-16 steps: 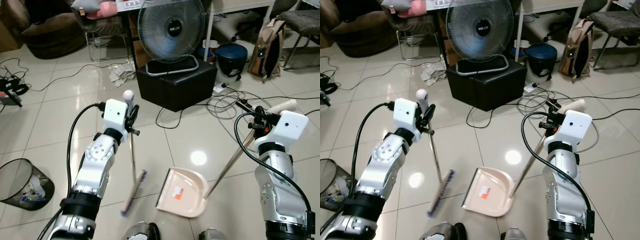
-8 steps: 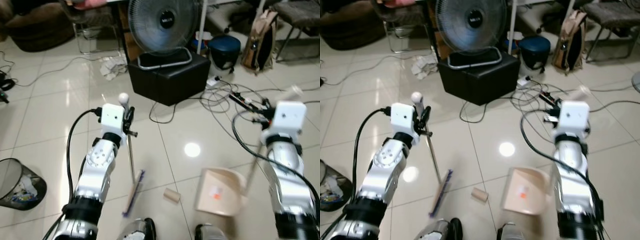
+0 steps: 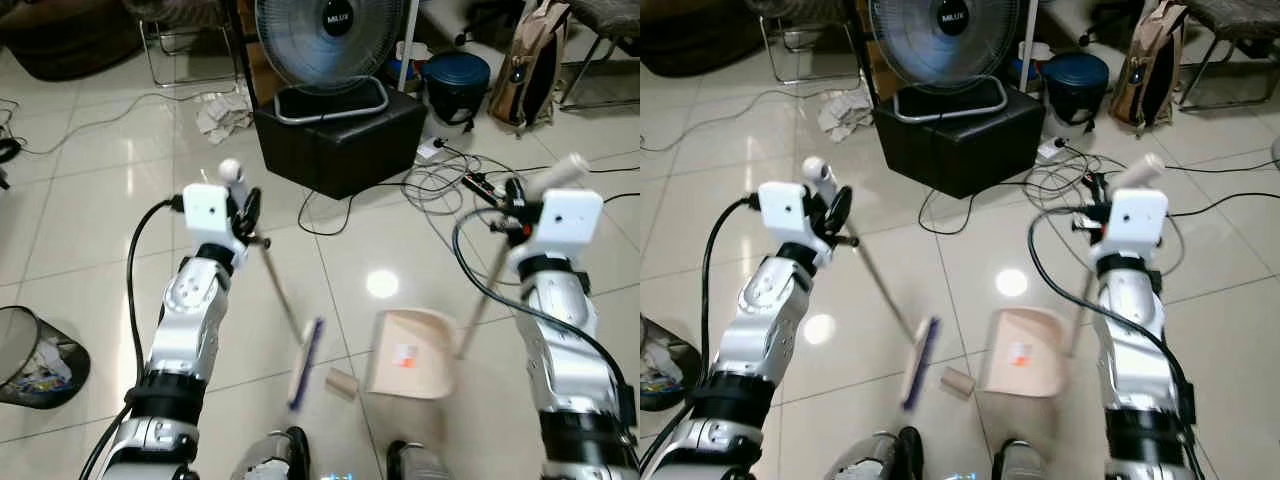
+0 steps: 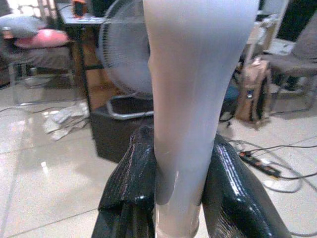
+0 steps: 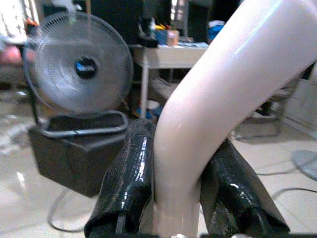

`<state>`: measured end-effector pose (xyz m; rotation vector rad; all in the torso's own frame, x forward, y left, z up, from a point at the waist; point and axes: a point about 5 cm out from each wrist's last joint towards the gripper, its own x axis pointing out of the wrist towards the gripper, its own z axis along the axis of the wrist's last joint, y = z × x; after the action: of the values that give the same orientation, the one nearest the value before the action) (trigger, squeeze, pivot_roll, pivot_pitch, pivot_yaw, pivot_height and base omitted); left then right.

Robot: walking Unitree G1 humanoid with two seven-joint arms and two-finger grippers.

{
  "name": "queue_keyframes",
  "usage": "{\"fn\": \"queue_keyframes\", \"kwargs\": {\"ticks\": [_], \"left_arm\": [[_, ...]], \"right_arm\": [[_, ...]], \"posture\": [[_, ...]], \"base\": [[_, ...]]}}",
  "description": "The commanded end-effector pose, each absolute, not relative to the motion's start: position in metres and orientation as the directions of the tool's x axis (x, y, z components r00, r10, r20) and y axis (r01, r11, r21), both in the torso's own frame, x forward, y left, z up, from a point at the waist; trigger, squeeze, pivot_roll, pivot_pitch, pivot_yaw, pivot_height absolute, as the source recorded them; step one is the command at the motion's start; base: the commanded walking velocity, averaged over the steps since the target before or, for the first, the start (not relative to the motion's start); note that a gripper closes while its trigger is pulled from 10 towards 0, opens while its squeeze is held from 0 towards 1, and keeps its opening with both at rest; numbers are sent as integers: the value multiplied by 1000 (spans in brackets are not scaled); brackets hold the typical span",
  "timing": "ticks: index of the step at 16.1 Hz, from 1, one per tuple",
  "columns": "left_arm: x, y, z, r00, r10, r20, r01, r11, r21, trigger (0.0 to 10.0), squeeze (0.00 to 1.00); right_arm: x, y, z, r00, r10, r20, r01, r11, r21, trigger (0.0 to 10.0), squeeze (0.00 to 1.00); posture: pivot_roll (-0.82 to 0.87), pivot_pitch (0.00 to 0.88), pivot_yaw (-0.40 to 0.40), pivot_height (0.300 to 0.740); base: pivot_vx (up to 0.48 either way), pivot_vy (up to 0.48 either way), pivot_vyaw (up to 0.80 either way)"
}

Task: Sweep floor

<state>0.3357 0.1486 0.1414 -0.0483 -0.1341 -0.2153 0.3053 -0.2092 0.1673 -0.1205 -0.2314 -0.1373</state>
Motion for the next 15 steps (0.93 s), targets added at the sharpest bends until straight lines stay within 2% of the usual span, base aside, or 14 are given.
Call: {"fn": "queue_keyframes", "kwargs": {"ticks": [1,3,8,10,15], "left_arm": [[337,153,149,963,-210,168,216,976,-22,10000,0],[337,158,146,970,-182,159,186,982,-13,10000,0],[337,166,143,971,-165,174,157,986,58,10000,0],[338,162,140,972,-159,175,152,987,55,10000,0],[336,160,139,968,-168,185,152,984,95,10000,0]], "right_arm": [[306,-208,176,954,-114,276,144,985,-90,10000,0],[305,-208,163,962,-125,244,167,973,-157,10000,0],[305,-205,154,959,-156,238,187,976,-114,10000,0],[305,-204,157,961,-109,253,151,977,-151,10000,0],[304,-209,147,968,-135,211,172,970,-171,10000,0]], "posture": [[5,182,74,740],[10,173,65,740],[10,136,83,740],[1,146,80,740],[6,184,86,740]], "base": [[0,0,0],[0,0,0],[0,0,0],[0,0,0],[0,0,0]]}}
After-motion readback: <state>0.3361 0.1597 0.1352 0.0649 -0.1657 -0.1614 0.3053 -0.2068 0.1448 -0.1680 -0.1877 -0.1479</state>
